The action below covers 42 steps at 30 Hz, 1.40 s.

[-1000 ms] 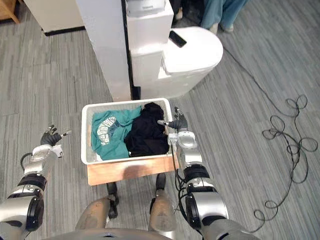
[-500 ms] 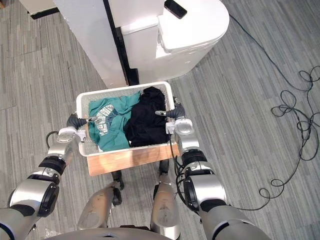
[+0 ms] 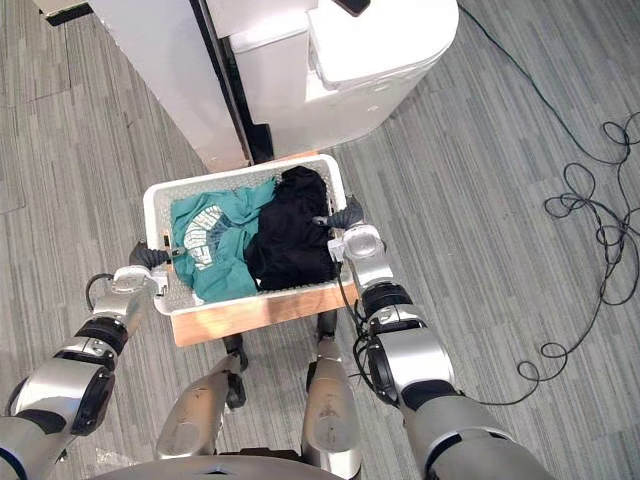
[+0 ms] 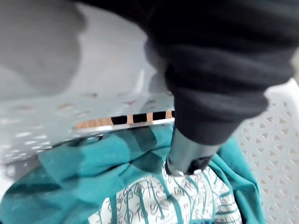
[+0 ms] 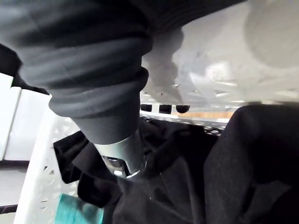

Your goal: Pick up the laundry basket with both hands and put the clothes into the washing machine.

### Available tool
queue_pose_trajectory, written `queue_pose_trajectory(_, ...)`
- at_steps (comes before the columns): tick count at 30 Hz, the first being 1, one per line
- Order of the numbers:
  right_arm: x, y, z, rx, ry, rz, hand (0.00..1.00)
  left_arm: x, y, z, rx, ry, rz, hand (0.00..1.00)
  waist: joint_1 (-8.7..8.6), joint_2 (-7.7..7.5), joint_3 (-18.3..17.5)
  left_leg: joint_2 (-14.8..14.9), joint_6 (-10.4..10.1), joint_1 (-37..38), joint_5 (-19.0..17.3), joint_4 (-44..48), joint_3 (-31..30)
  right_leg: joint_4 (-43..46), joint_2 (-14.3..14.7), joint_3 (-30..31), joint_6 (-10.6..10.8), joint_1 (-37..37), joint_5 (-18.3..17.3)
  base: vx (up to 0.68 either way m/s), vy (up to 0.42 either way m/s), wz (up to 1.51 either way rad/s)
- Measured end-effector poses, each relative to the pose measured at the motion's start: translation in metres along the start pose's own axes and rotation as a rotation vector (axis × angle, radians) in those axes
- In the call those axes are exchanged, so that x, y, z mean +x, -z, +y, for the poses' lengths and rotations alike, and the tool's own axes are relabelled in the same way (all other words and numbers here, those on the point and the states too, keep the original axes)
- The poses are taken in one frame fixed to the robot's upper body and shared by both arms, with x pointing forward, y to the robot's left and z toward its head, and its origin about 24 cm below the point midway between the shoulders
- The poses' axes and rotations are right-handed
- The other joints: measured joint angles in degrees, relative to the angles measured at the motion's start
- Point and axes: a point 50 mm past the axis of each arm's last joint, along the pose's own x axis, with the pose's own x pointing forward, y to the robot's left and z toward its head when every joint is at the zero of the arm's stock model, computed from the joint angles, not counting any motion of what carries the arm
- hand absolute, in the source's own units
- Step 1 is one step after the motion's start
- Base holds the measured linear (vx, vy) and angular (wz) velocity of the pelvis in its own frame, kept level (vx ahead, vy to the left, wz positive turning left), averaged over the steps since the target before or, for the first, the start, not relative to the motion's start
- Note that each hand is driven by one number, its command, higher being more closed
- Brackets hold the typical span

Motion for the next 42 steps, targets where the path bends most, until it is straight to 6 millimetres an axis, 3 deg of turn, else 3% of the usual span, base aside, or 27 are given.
queue_pose_trajectory(14,-0.004,0.016,0.006,-0.051,-0.019,0.042,1.0,-0.001,0.002,0.002,0.032,-0.021,0.002,1.0,-0.13,0.14,0.2,-0.1,-0.2,2.0,1.8,-3.1,-0.1,0.1,0.3,-0.2,0.0,0.6,0.0,0.02,-0.001,-0.01)
queue_pose_trajectory(21,-0.01,0.026,0.014,-0.042,-0.042,0.052,1.0,-0.003,0.016,0.004,0.058,-0.03,0.043,1.0,-0.65,0.13,0.1,0.0,-0.4,3.5,1.6,-3.1,-0.2,-0.4,0.3,-1.3,0.2,2.7,-0.2,0.03,-0.001,0.03)
queue_pose_trajectory(26,-0.032,0.059,0.032,-0.012,-0.085,0.102,1.0,-0.017,0.055,0.013,0.06,-0.04,0.123,1.0,-0.71,0.01,-0.8,0.5,-0.9,6.1,0.9,-3.1,-0.7,-1.8,1.1,-2.2,0.1,6.3,-0.6,0.05,-0.015,0.04)
queue_pose_trajectory(31,-0.074,0.115,0.054,0.16,-0.141,0.26,1.0,-0.048,0.111,0.026,0.047,-0.027,0.242,1.0,-0.42,-0.97,-6.6,1.0,-1.4,7.3,0.5,-3.1,-0.7,-4.2,1.9,-3.1,0.1,9.1,-0.6,0.08,-0.023,0.06)
queue_pose_trajectory(33,-0.086,0.128,0.061,0.182,-0.164,0.3,1.0,-0.06,0.13,0.031,0.028,-0.032,0.288,1.0,-0.33,-1.37,-9.4,1.2,-1.7,7.8,0.3,-3.1,-0.4,-4.9,2.1,-3.1,0.1,9.9,-0.6,0.07,-0.028,-0.05)
queue_pose_trajectory(40,-0.102,0.138,0.063,0.258,-0.161,0.311,1.0,-0.09,0.161,0.03,-0.158,-0.072,0.354,1.0,0.62,-2.18,-15.7,2.7,-2.3,11.8,-1.0,-2.7,-0.1,-5.4,3.4,-3.3,-0.6,14.3,-1.1,0.0,-0.022,-0.01)
queue_pose_trajectory(42,-0.105,0.141,0.064,0.265,-0.164,0.316,1.0,-0.102,0.169,0.03,-0.234,-0.095,0.364,1.0,0.81,-2.55,-16.9,3.9,-2.6,10.1,-4.0,2.7,-0.4,-5.4,3.8,-3.2,-0.8,15.0,-2.0,-0.06,-0.033,-0.04)
